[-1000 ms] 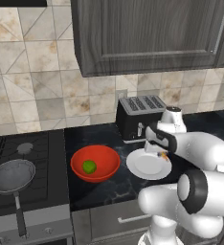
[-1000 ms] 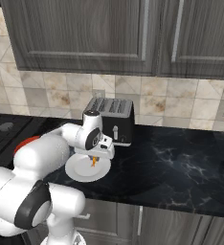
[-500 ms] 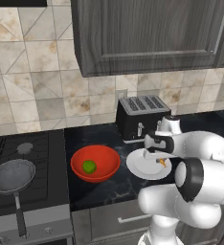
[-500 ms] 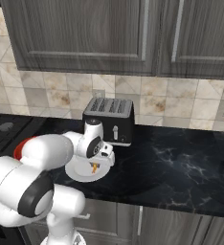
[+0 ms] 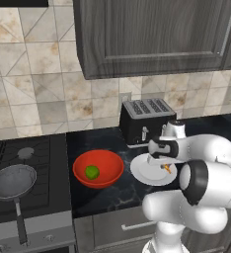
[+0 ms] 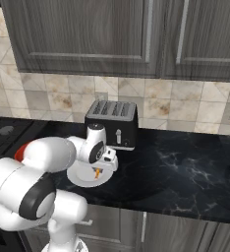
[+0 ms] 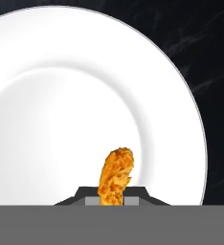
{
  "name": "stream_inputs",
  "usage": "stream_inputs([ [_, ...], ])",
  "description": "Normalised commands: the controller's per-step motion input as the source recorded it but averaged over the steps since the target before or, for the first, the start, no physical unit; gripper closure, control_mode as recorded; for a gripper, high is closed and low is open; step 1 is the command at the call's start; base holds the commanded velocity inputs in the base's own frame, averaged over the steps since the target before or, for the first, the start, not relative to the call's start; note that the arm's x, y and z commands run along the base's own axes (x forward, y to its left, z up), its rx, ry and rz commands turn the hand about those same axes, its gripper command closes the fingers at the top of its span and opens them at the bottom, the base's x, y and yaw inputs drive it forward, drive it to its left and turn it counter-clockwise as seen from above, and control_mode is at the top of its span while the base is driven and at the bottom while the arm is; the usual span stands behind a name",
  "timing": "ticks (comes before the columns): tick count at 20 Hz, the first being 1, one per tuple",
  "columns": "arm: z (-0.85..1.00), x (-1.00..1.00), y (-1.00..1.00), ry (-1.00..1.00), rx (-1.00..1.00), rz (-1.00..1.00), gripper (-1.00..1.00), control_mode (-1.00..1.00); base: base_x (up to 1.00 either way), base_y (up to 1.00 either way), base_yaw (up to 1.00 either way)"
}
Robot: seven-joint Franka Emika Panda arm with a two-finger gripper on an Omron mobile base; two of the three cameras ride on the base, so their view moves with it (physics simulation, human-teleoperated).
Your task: Place the shrimp on the plate and place the lime on the same plate.
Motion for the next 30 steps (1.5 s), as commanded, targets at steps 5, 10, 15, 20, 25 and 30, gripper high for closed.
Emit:
stream_inputs([
  [5,-0.16,0.16,0.00,-0.01,0.00,0.00,1.00,-1.00,0.00,0.00,0.00],
  [10,-0.09,0.11,0.00,0.00,0.00,0.00,1.00,-1.00,0.00,0.00,0.00],
  [15,0.00,0.00,0.00,0.00,0.00,0.00,-1.00,-1.00,0.00,0.00,0.00],
  [20,0.00,0.00,0.00,0.00,0.00,0.00,-1.00,-1.00,0.00,0.00,0.00],
  [25,0.05,0.00,0.02,-0.01,0.00,0.00,-1.00,-1.00,0.00,0.00,0.00],
  [30,0.35,0.00,0.21,-0.08,-0.01,0.00,-1.00,-1.00,0.00,0.00,0.00],
])
